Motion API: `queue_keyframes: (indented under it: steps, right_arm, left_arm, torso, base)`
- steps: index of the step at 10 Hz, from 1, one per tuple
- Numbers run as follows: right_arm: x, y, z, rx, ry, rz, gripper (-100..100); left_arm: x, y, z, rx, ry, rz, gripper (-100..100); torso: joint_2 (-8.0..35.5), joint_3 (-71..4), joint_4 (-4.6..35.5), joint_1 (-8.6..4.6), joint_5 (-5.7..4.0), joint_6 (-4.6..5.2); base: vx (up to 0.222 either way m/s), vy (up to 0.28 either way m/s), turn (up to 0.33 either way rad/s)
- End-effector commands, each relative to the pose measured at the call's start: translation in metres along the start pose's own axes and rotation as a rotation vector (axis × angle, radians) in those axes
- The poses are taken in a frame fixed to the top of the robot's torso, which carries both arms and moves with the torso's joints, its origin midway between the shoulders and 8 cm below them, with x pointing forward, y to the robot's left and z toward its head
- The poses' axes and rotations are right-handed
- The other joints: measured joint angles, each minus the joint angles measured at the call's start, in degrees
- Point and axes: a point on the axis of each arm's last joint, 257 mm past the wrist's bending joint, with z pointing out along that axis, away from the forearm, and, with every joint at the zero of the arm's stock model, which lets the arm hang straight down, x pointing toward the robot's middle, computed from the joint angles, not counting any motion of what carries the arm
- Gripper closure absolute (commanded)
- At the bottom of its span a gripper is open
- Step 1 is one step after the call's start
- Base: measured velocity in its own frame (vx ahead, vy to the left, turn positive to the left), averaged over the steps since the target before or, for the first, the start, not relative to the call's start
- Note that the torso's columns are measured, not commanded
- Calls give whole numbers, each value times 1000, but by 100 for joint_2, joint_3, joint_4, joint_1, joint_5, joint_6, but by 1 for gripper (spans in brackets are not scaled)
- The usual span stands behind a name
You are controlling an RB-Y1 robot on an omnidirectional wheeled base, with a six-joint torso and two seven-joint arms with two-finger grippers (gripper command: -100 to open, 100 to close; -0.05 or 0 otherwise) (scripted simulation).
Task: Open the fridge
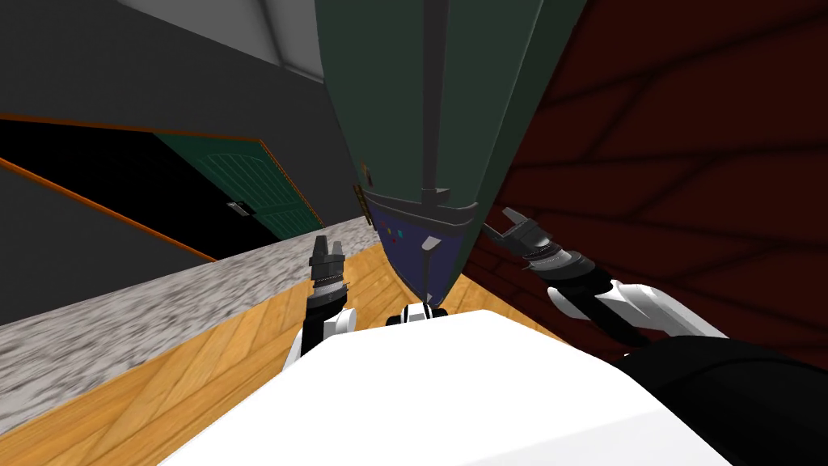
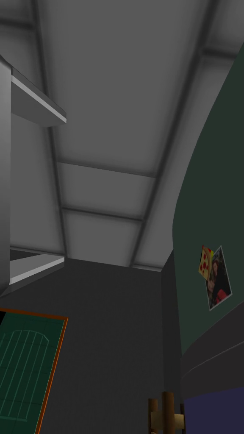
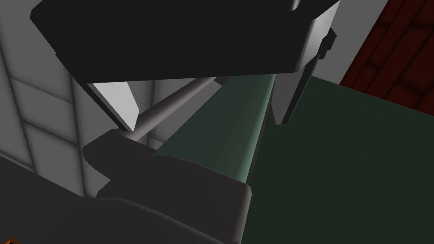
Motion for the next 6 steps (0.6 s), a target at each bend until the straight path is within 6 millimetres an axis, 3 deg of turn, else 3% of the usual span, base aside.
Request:
queue_keyframes:
  steps: [1, 6]
  right_arm:
    - [-4, -5, 3, -53, 53, -194, -100]
    - [-19, -8, 12, -166, 116, -540, -100]
  left_arm:
    - [0, 0, 0, 0, 0, 0, 0]
    - [0, 0, 0, 0, 0, 0, 0]
  torso:
    - [7, 3, 2, -11, -3, 2]
    - [0, 0, 0, 3, 2, 1]
  base:
    - [35, 86, -166]
    - [24, 94, -105]
